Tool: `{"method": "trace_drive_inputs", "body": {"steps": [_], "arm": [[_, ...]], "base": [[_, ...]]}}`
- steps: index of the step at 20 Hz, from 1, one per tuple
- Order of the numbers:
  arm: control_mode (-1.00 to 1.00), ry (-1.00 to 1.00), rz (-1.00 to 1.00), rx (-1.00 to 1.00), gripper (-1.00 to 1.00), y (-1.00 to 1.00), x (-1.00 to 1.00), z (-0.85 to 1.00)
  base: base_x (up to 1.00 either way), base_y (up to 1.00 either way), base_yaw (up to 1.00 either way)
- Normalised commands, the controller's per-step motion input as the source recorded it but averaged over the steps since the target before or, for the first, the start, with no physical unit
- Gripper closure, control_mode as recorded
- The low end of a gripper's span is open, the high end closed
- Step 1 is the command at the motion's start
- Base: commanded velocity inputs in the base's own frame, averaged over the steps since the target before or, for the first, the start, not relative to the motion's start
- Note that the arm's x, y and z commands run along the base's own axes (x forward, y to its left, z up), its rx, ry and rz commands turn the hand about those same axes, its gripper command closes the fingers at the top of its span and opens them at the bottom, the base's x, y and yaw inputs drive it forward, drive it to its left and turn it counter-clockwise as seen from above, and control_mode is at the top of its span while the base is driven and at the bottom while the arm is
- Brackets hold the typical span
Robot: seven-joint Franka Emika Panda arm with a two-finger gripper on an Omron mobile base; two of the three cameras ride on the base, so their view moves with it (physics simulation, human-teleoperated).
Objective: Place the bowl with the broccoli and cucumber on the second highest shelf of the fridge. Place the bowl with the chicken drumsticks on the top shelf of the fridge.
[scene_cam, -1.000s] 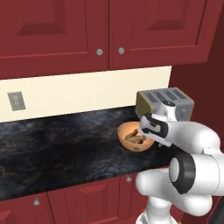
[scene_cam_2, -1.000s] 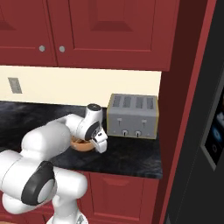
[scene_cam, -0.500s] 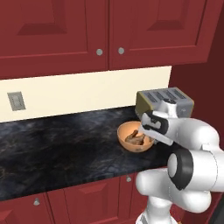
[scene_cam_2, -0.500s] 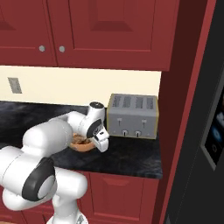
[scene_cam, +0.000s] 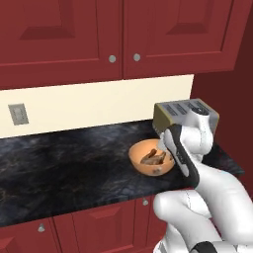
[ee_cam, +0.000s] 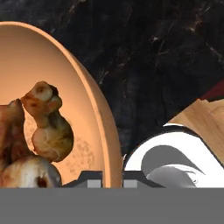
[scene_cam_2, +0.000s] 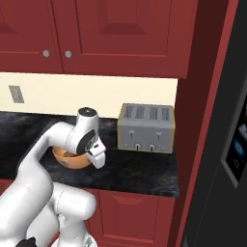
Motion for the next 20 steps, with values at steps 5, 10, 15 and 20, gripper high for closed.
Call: {"method": "trace_drive_inputs", "body": {"steps": [5, 10, 15, 20], "arm": [[-1.00, -0.28, 0.00, -0.06, 1.00, 0.66, -1.00, 1.00], [-1.00, -0.21, -0.11, 0.03, 1.00, 0.03, -1.00, 0.98], [-1.00, -0.03, -0.12, 0.03, 1.00, -0.13, -0.81, 0.32], [-1.00, -0.03, -0.05, 0.10, 1.00, -0.09, -0.16, 0.00]], "base": [[0.00, 0.00, 0.00], [0.00, 0.00, 0.00], [0.00, 0.00, 0.00], [0.00, 0.00, 0.00]]}}
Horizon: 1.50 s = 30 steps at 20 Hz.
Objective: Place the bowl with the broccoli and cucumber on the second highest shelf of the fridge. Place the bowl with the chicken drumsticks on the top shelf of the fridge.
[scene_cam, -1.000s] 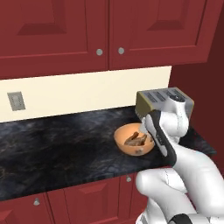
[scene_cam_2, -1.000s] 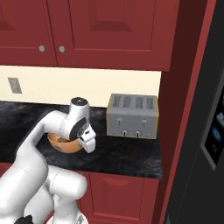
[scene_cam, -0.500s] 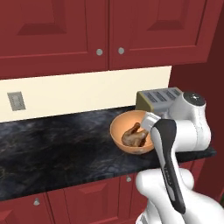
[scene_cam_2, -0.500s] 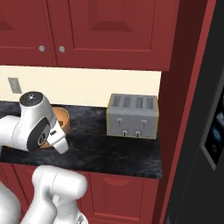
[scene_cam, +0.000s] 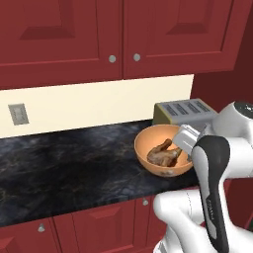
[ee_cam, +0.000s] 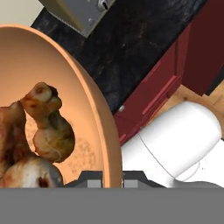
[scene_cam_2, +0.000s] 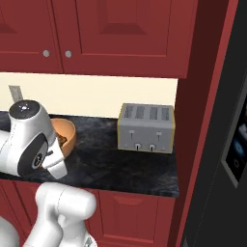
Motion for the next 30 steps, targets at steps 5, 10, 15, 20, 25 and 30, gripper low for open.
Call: {"method": "trace_drive_inputs", "body": {"steps": [5, 10, 15, 20, 25, 30], "arm": [[1.00, 0.00, 0.00, 0.00, 1.00, 0.00, 0.00, 0.00], [1.00, 0.00, 0.00, 0.00, 1.00, 0.00, 0.00, 0.00], [1.00, 0.00, 0.00, 0.00, 1.00, 0.00, 0.00, 0.00], [1.00, 0.00, 0.00, 0.00, 1.00, 0.00, 0.00, 0.00], [1.00, 0.00, 0.00, 0.00, 1.00, 0.00, 0.00, 0.00], [1.00, 0.00, 0.00, 0.00, 1.00, 0.00, 0.00, 0.00]], "base": [[-0.81, 0.00, 0.00], [-1.00, 0.00, 0.00], [-1.00, -0.26, 0.00], [-0.97, -0.96, -0.07], [-0.32, -1.00, -0.10], [0.02, -1.00, -0.23]]}}
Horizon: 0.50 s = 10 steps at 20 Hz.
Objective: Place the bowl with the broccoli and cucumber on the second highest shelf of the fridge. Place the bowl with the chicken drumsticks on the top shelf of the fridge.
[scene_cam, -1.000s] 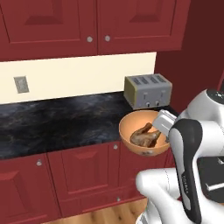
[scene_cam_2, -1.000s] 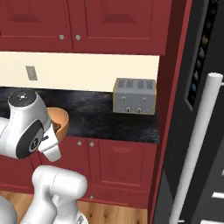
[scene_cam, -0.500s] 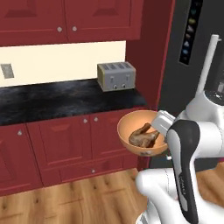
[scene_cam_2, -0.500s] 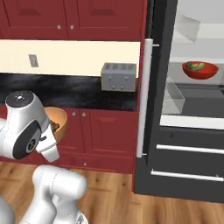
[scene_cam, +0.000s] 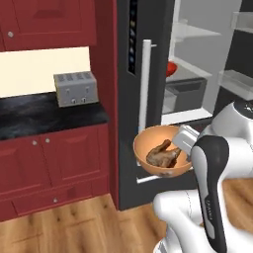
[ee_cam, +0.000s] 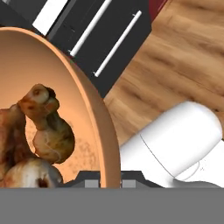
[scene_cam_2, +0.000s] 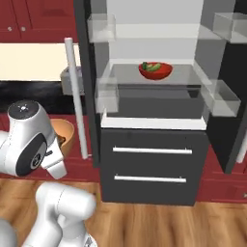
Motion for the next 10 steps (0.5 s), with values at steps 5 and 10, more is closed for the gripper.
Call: {"method": "trace_drive_inputs", "body": {"steps": [5, 10], "arm": [[1.00, 0.00, 0.00, 0.00, 1.00, 0.00, 0.00, 0.00], [1.00, 0.00, 0.00, 0.00, 1.00, 0.00, 0.00, 0.00]], "base": [[0.32, -1.00, -0.35], [1.00, -0.64, -0.05]]}}
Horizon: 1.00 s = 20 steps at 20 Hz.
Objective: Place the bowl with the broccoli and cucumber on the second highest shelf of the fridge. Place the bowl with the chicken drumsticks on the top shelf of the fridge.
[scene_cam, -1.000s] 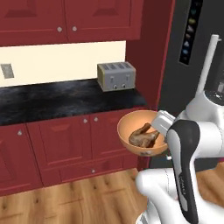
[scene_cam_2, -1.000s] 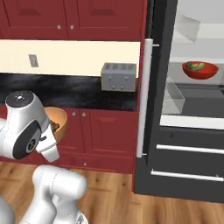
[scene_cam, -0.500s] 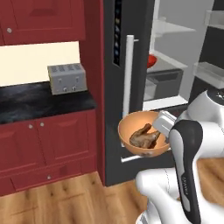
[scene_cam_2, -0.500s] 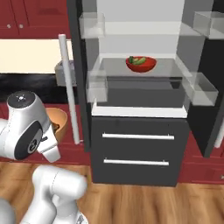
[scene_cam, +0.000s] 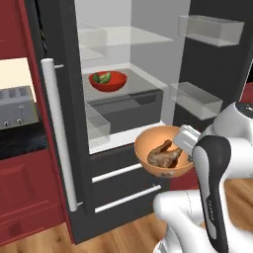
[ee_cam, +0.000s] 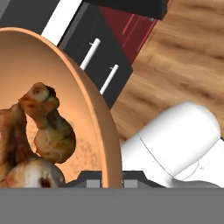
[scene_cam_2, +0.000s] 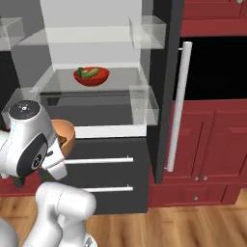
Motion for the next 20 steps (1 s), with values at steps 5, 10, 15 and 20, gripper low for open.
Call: {"method": "trace_drive_inputs", "body": {"steps": [5, 10, 15, 20], "arm": [[1.00, 0.00, 0.00, 0.00, 1.00, 0.00, 0.00, 0.00], [1.00, 0.00, 0.00, 0.00, 1.00, 0.00, 0.00, 0.00], [1.00, 0.00, 0.00, 0.00, 1.00, 0.00, 0.00, 0.00], [1.00, 0.00, 0.00, 0.00, 1.00, 0.00, 0.00, 0.00]], "base": [[0.76, -0.16, 0.36], [0.74, 0.00, 0.31], [0.74, -0.22, 0.01], [0.38, -0.22, 0.00]]}}
